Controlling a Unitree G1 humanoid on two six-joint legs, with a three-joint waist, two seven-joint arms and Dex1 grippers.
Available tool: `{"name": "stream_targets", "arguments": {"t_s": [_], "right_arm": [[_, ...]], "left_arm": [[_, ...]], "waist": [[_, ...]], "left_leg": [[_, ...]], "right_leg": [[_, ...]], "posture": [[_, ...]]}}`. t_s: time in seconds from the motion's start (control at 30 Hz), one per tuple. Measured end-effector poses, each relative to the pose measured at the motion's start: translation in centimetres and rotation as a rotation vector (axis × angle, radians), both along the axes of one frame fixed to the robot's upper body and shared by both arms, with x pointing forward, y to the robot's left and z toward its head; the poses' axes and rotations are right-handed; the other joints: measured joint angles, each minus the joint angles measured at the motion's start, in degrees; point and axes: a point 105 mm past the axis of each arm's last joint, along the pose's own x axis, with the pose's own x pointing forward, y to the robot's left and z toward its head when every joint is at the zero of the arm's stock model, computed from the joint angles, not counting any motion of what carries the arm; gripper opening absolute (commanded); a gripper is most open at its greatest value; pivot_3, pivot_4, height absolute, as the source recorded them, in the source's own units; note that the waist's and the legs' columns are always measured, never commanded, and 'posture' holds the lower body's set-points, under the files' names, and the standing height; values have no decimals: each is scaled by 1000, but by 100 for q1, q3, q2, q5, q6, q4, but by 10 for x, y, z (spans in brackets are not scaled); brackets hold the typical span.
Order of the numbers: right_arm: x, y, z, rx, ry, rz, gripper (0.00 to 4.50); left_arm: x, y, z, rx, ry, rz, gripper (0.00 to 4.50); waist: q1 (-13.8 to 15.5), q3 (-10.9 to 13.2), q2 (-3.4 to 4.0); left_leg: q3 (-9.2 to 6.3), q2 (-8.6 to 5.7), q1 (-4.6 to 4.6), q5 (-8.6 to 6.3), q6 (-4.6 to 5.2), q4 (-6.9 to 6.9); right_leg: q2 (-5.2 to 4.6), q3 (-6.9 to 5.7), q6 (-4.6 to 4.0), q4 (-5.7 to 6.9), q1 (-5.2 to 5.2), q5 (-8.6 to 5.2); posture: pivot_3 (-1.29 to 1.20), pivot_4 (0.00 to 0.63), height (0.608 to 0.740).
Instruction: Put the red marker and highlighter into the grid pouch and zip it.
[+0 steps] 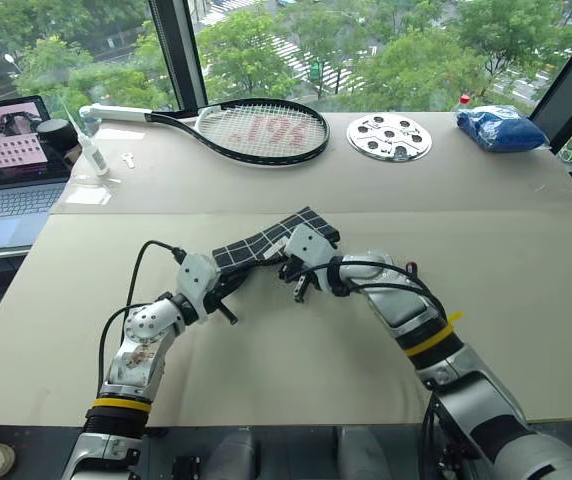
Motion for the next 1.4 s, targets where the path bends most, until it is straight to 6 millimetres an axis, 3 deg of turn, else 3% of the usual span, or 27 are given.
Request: {"name": "stream_targets", "arguments": {"t_s": [0.3, 0.6, 0.83, 0.9, 1.03, 1.13, 1.27, 1.4], "right_arm": [[-34, 34, -4, 20, 95, 189, 65], [-33, 49, -9, 50, 137, 182, 65], [-35, 32, -6, 77, 161, 192, 2254], [-32, 11, 5, 128, 172, 138, 2942], [-27, -56, 49, 299, 185, -18, 2942], [-34, -111, 78, 357, 115, -121, 2942], [-39, -172, 78, 332, 77, -338, 2942], [-42, -211, 70, 297, 58, -548, 2942]], "left_arm": [[2, 0, 0, -2, 4, -2, 0], [3, -1, 0, -4, 6, -6, 0], [2, -5, -1, -18, 7, -12, 0], [1, -5, 0, -23, 4, -11, 0], [-2, -6, 4, -58, -4, -11, 0], [-4, -6, 5, -76, -6, -12, 0], [-5, -6, 4, -80, 4, -16, 0], [-5, -12, 7, -104, 1, -39, 0]], "waist": [[-25, 0, 0], [-21, 0, 1], [0, 0, 1], [8, 0, 1], [43, 0, 1], [98, 0, 0], [113, 0, 0], [150, 0, 0]], "left_leg": [[0, 1, 1, -2, 4, 0], [-1, 0, 1, 1, -1, 0], [-1, -1, -2, -1, 1, 1], [-1, -2, -6, -2, 4, 2], [-3, -1, -15, -18, 33, 2], [-2, -1, -16, -23, 40, 1], [6, 0, -15, -24, 43, 5], [7, 2, -14, -24, 43, 7]], "right_leg": [[0, 0, 0, 3, -1, 0], [0, 0, 0, 4, -2, 0], [0, 0, 0, 2, -2, 0], [-1, 0, 1, 1, -2, 1], [-1, -2, 1, -2, -6, 0], [0, -4, 1, -6, -5, 0], [-1, -1, 1, -6, -3, 0], [-1, -1, 1, -6, 0, 0]], "posture": [[0, 150, 740], [0, 150, 740], [0, 150, 740], [0, 150, 740], [0, 150, 740], [0, 150, 740], [0, 150, 740], [0, 150, 740]]}}
